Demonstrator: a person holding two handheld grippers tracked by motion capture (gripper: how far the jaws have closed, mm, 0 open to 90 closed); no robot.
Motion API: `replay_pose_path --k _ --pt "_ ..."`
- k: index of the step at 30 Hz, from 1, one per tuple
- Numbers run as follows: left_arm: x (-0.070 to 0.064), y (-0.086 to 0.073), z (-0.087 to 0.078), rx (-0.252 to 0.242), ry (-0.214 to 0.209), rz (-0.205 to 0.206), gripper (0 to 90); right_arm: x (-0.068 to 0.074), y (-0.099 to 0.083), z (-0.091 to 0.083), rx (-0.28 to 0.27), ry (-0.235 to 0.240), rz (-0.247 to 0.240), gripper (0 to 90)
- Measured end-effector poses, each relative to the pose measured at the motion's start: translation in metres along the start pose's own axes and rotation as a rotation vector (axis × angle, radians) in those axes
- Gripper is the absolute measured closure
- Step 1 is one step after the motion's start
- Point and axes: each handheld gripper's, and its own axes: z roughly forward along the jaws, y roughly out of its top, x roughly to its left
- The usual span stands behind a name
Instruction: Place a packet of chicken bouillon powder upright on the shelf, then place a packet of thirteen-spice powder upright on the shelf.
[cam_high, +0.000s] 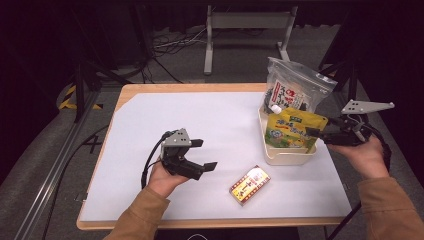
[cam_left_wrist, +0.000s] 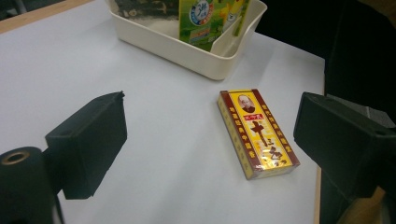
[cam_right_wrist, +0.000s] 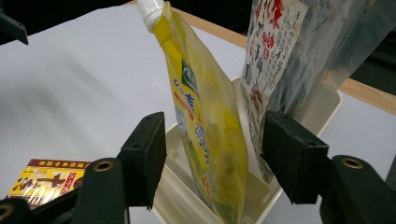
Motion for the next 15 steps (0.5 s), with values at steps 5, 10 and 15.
replay_pose_path --k 5,10,15 --pt "-0.005 0.002 0.006 0.018 -0.009 0.011 9.6 0.009 0.001 -0.012 -0.021 -0.039 0.004 36.1" --pt "-0.010 0.003 0.012 0.041 0.000 0.013 9.1 0.020 0.001 -0.026 -0.034 -0.066 -0.006 34.7" --pt "-0.014 0.003 0.018 0.061 0.021 0.009 7.8 0.031 -0.003 -0.039 -0.047 -0.088 0.000 32.9"
